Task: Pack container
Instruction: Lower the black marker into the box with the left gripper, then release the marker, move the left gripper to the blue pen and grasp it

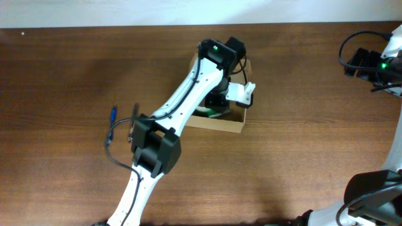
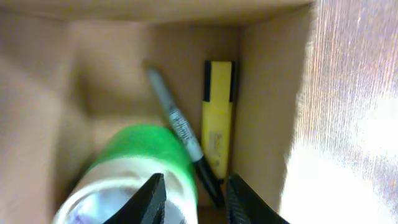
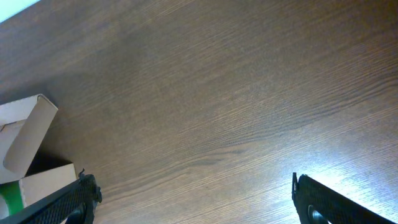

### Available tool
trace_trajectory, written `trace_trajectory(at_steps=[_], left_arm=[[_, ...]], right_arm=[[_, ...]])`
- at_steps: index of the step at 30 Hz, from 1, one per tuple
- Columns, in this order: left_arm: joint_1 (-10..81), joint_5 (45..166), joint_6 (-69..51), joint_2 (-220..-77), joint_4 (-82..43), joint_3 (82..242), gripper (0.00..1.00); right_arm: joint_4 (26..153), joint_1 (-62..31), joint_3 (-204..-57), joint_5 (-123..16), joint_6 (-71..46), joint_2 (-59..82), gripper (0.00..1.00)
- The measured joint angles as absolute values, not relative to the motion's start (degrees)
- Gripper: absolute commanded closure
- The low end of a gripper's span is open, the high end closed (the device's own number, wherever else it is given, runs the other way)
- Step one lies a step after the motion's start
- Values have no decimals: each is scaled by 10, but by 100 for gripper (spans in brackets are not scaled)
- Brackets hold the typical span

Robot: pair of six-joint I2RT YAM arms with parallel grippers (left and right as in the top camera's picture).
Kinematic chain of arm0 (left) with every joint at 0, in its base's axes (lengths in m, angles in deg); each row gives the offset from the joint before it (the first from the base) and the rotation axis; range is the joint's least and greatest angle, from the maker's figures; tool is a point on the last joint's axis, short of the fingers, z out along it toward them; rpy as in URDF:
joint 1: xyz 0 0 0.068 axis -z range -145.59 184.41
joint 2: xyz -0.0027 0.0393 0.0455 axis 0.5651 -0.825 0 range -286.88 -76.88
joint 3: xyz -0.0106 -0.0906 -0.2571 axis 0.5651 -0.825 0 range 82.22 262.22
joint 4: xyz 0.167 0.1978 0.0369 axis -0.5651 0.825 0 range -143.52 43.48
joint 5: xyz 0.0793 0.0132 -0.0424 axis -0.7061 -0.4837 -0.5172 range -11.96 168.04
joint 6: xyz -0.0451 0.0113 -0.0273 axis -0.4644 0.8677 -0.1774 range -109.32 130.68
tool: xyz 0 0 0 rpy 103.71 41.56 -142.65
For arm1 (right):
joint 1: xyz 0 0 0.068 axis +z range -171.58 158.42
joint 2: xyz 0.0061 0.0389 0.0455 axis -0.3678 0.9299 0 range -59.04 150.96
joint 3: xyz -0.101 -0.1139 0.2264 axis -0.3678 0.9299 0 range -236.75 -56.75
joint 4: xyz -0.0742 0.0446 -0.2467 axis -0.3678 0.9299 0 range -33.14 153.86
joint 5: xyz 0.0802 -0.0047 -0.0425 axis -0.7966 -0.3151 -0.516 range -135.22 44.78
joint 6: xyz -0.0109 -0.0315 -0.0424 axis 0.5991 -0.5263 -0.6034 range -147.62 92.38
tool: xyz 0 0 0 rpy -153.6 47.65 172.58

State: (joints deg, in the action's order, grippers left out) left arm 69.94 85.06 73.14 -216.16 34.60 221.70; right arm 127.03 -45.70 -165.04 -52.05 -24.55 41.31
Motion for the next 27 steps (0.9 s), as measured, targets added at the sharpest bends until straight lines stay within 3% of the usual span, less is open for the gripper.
trace_trajectory(at_steps=[4,7,9,11,18,24,27], left_arm=[[691,849,706,-2095,332,2215,74],[666,848,677,-2010,296,2195,63],[629,848,655,-1937,258,2151,61],[577,847,631,-1856,205,2076,53],[381,837,478,-1640,-30,1716,53],[316,836,347,-1637,-49,1548,53],[302,832,312,-1657,-58,1508,43]], right_arm=[[1270,-457,-1650,-520,-245,413,1],[1270,-457,-1650,-520,-245,413,1],[1270,-457,-1650,-520,-245,413,1],[1270,-457,-1650,-520,-246,413,1],[1270,-457,-1650,-522,-245,413,1],[1270,-457,-1650,-522,-245,413,1],[1270,-457,-1650,-522,-245,413,1]])
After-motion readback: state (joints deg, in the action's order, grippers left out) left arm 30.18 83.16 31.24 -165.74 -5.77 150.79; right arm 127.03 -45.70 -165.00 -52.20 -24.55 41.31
